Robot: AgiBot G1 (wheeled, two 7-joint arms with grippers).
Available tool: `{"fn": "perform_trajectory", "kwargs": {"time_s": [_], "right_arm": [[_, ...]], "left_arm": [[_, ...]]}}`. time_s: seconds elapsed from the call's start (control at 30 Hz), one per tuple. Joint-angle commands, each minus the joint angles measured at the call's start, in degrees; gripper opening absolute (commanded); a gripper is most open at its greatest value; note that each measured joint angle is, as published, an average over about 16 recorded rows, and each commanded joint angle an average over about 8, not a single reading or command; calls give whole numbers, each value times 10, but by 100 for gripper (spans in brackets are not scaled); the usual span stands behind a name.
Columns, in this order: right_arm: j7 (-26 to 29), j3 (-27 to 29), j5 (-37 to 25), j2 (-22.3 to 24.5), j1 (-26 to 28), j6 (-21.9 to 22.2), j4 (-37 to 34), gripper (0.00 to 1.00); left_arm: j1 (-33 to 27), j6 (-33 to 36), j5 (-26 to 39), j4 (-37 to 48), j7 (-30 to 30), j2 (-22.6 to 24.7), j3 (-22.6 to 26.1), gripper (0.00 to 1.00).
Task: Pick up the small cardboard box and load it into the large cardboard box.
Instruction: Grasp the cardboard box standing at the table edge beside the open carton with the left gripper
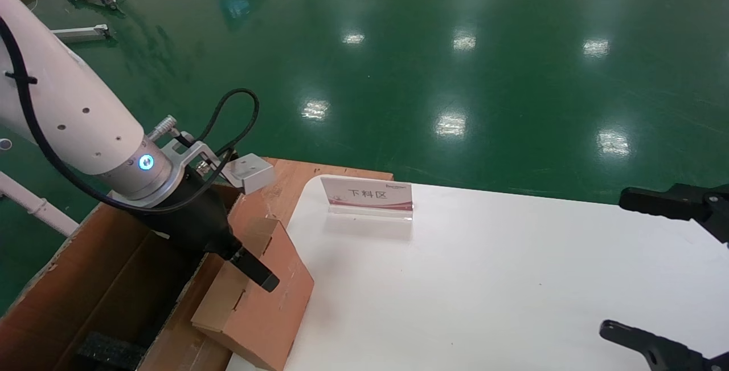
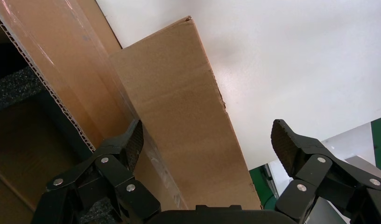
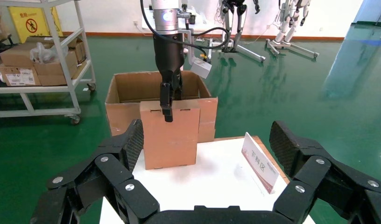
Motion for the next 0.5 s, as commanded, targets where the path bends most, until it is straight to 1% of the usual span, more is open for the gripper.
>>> {"fn": "perform_trajectory", "kwargs": {"time_s": [0.03, 0.5], "right_arm": [[0, 0, 0, 0, 0, 0, 0, 0], [0, 0, 0, 0, 0, 0, 0, 0]], "left_arm": [[0, 0, 1, 0, 0, 0, -1, 0], [2, 2, 3, 0, -2, 1, -5, 0]]}}
